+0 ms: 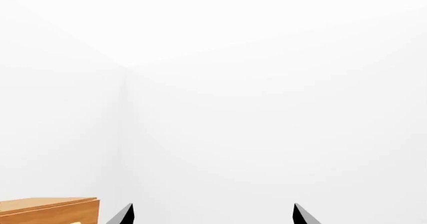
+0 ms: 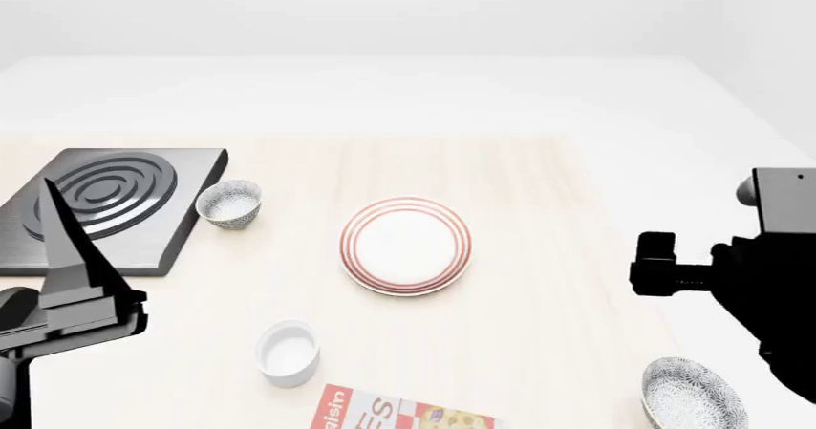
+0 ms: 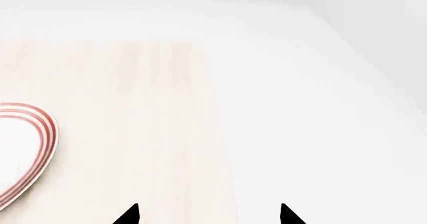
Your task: Pick the akita bowl next to the cookies box and place it on the plate.
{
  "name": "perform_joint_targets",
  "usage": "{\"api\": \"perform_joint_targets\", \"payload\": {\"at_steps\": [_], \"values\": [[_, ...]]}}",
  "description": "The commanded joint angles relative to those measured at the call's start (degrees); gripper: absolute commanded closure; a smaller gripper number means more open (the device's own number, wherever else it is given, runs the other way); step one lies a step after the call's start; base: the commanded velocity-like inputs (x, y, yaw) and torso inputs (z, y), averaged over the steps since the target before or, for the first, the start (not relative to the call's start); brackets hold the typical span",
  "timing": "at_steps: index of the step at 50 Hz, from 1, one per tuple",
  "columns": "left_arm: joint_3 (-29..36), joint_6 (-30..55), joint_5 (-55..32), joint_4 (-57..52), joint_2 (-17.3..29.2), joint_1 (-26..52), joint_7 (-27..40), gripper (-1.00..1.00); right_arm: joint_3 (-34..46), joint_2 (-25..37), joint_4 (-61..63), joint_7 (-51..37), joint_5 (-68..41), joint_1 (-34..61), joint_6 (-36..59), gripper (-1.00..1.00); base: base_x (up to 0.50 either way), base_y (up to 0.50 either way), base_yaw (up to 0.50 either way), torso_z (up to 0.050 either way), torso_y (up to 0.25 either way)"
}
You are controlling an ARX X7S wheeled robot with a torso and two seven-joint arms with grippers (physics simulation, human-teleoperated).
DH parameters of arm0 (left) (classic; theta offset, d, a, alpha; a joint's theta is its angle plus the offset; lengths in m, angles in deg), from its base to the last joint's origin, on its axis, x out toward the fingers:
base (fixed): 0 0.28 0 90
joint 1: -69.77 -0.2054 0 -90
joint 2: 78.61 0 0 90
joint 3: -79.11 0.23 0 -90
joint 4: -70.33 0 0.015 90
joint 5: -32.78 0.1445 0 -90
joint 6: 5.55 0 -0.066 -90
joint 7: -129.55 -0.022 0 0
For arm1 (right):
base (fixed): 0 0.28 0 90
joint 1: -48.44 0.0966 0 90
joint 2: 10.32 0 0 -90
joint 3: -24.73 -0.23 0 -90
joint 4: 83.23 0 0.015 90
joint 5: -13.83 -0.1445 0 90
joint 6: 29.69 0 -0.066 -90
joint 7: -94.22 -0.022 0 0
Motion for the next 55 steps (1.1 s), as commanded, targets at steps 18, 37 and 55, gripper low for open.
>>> {"api": "perform_joint_targets", "payload": {"at_steps": [18, 37, 55], "values": [[0.24, -0.11, -0.58, 0.24, 0.91, 0.02, 0.97, -1.00, 0.98, -1.90, -8.94, 0.06, -6.65, -9.14, 2.11, -1.00, 0.00, 0.00, 0.00, 0.000, 0.000], [0.45, -2.07, -0.39, 1.66, 1.11, -0.54, 1.10, -1.00, 2.09, -3.87, -14.45, 0.63, -7.18, -11.70, 1.67, -1.00, 0.00, 0.00, 0.00, 0.000, 0.000], [0.65, -1.30, -0.61, 1.03, 1.59, -0.47, 1.84, -1.00, 2.93, -4.53, -16.67, 1.71, -7.39, -14.38, 1.26, -1.00, 0.00, 0.00, 0.00, 0.000, 0.000]]}}
